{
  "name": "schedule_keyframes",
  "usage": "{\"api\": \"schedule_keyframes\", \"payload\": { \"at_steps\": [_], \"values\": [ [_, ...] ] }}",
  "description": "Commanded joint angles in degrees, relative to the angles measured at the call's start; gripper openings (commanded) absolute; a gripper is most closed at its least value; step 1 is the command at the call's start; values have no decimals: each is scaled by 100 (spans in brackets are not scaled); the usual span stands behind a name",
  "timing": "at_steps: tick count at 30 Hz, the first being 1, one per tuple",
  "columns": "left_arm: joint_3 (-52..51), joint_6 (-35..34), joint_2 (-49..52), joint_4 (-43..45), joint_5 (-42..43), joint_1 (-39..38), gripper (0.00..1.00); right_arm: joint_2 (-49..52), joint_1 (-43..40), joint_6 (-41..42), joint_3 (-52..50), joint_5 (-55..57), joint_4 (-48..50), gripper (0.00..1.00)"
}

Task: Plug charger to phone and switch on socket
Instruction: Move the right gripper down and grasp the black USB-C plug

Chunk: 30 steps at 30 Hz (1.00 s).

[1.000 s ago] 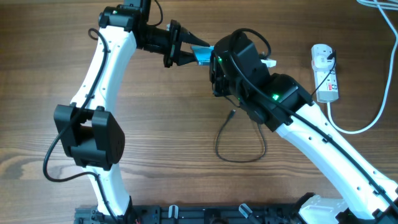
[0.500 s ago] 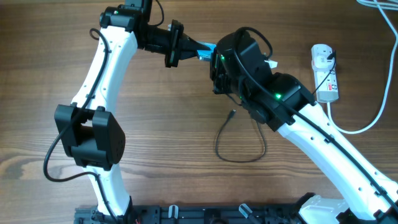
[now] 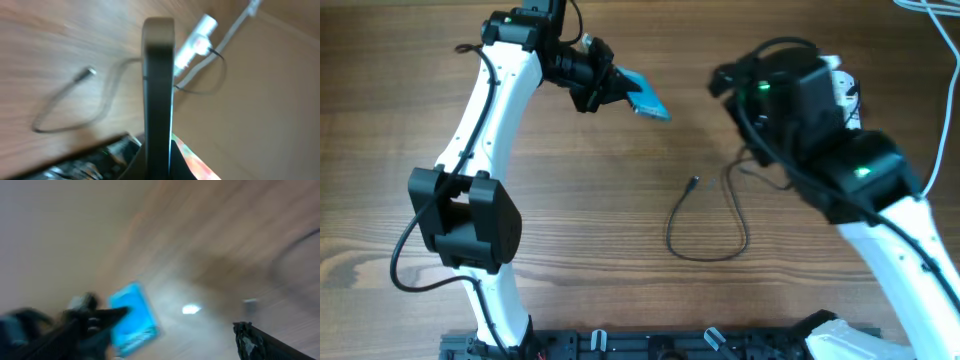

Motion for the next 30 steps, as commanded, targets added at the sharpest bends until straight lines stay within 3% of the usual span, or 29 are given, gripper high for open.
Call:
{"api": "schedule_keyframes", "payload": {
  "at_steps": [1,8,10,12,17,23,28,30],
  "values": [
    [42,695,33,-402,-2142,160,4,140,-345,-1921,39,-498,-533,99],
    [42,708,33,-662,-3150,448,4,1102,-289,-1980,-457,-1019,-970,100],
    [42,710,33,-697,-3191,527,4,1543,-267,-1978,-557,-1338,-944,96],
    [42,710,33,-708,-3191,612,4,2173,-96,-1982,-573,-1436,-933,85],
    [42,710,33,-813,-3331,645,4,3451,337,-1768,-597,-1362,-708,82],
    [42,710,33,-831,-3338,643,4,4057,339,-1849,-691,-1567,-337,80],
    [42,710,33,-826,-3338,643,4,4057,334,-1792,-826,-1587,-90,61],
    [42,710,33,-826,-3338,643,4,4061,334,-1622,-835,-1440,-87,58]
  ]
}}
